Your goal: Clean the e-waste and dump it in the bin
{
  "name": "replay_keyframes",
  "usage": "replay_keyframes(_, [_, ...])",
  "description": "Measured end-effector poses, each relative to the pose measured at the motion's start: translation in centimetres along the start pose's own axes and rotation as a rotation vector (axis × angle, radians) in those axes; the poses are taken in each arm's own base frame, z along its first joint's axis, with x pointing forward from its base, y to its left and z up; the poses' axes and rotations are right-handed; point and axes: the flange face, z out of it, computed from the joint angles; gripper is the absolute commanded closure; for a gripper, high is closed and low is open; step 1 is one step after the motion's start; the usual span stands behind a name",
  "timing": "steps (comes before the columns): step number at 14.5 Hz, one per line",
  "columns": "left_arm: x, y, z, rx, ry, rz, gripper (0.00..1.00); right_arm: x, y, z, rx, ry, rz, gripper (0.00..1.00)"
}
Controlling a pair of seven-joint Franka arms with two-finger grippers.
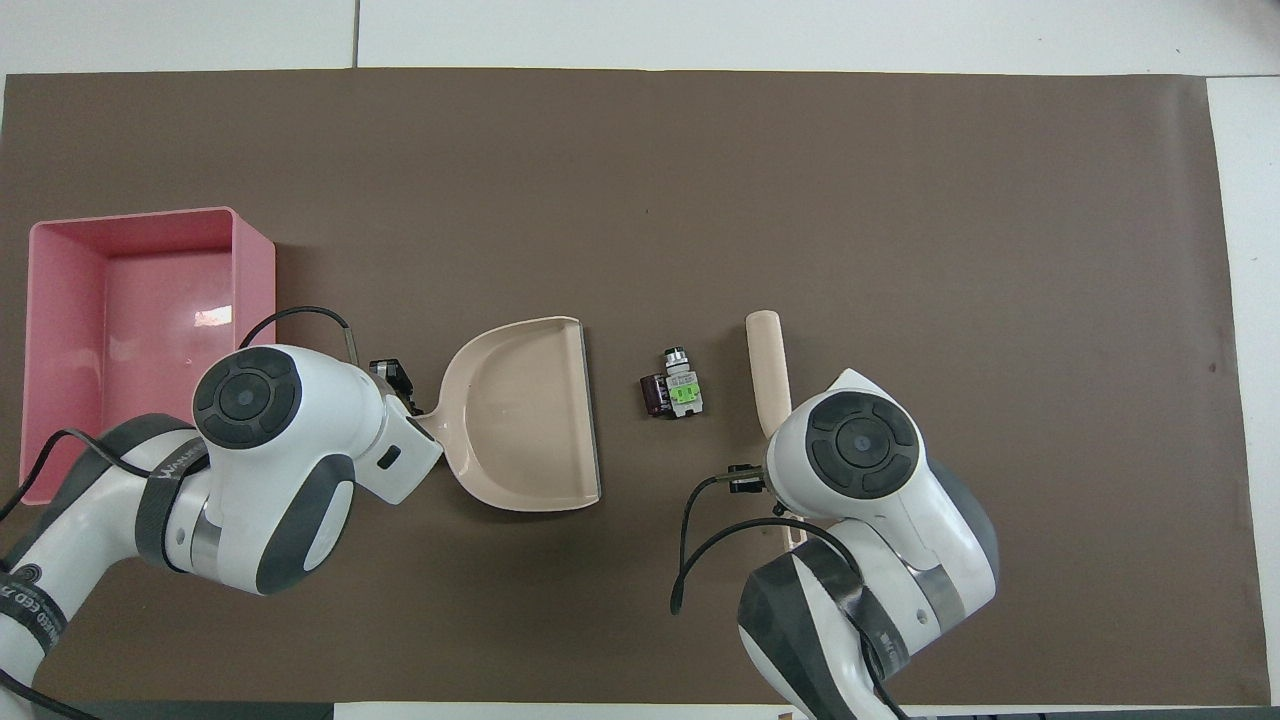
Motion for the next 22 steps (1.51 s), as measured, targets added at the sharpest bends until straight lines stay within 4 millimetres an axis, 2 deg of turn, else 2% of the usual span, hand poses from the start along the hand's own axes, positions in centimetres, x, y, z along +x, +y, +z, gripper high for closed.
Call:
replay_keyframes(4, [0.0,0.1,-0.1,-0.022,-0.010,0.000,1.00,1.7,-1.2,0.7,-0.032,-0.035,-0.046,1.00])
replay_keyframes(5, [0.0,0.2,-0.1,-0.034,-0.017,-0.003,1.00,2.1,-2.0,0.7,-0.055,-0.053,-0.072,1.00])
replay_keyframes(9, [1.0,-0.6,-2.4,-0.057,-0.089,-0.062,1.00,3.1,-7.4,1.7,-0.122,-0.102,-0.165,1.00])
replay_keyframes(11, [2.3,-0.5,-2.8,-0.054,-0.099,-0.086,1.00,2.8,-9.0,2.4,-0.138,-0.115,-0.192,1.00])
replay_keyframes(15, [3.9,-0.2,-1.2,-0.067,-0.109,-0.093,1.00,1.0,-11.9,2.8,-0.139,-0.116,-0.250,1.00])
replay_keyframes(19, [3.9,-0.4,-0.5,-0.070,-0.117,-0.091,1.00,1.1,-13.1,2.6,-0.002,-0.127,-0.238,1.00])
replay_keyframes(22, [3.9,-0.4,-0.6,-0.062,-0.122,-0.086,1.00,1.5,-14.6,2.4,0.265,-0.167,-0.199,0.99])
